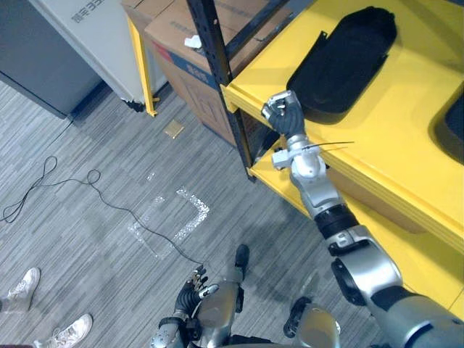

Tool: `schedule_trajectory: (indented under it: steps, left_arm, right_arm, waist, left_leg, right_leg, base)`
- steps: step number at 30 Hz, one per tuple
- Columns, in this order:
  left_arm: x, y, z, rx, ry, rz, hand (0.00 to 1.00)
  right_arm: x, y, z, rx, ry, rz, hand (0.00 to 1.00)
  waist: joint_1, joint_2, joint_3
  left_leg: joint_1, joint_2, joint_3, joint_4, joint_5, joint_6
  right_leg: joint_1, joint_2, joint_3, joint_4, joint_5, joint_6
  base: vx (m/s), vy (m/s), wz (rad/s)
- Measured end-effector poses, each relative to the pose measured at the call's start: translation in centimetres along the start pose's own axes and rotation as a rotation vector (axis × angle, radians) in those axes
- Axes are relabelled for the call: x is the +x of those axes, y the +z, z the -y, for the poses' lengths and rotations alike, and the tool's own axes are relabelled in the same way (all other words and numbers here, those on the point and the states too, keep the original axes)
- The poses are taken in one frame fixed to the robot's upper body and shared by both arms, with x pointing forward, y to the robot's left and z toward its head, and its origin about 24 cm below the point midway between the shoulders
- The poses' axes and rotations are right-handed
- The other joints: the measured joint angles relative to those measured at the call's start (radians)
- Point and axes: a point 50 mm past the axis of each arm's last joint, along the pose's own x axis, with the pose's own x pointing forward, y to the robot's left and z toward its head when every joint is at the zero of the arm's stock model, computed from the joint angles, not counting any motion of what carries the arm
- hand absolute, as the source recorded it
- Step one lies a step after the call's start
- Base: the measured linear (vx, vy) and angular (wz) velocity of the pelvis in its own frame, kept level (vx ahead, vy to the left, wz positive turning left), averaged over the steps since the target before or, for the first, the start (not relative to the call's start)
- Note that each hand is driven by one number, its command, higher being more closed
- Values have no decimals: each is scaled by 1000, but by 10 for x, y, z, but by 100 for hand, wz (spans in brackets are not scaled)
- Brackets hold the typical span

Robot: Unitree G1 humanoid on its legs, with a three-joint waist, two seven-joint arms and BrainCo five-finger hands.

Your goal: Walk over and take plastic housings, then place them on the shelf

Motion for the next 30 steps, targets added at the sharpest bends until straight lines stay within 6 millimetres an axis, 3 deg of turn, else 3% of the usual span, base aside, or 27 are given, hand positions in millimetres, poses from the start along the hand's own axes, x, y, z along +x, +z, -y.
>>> schedule_trajectory:
  steps: [8,13,18,30]
  left_arm:
    - [0,-2,4,1,-14,-5,0]
    - [0,-1,7,3,-24,8,0]
    - [0,-3,7,3,-23,5,0]
    - [0,-2,6,8,-22,13,0]
  right_arm:
    - [1,-2,7,-3,-85,9,100]
    - [7,9,9,6,-112,62,100]
    - [12,14,29,8,-193,69,100]
    - [11,8,33,48,-69,13,100]
  waist:
    - [14,2,1]
    - [15,20,10]
    - [16,22,17]
    - [10,22,18]
  left_leg:
    - [0,-14,-12,0,6,-1]
    - [-26,-15,-12,0,14,5]
    - [-22,-15,-6,0,18,2]
    - [4,10,38,0,17,1]
  right_leg:
    - [-2,-18,-6,23,-10,2]
    - [-33,-21,-3,38,-10,3]
    - [-33,-22,3,41,-10,2]
    - [-18,7,41,4,15,-1]
  base:
    - [-13,-25,5]
    - [0,0,0]
    - [1,-31,-3]
    - [-1,-35,-10]
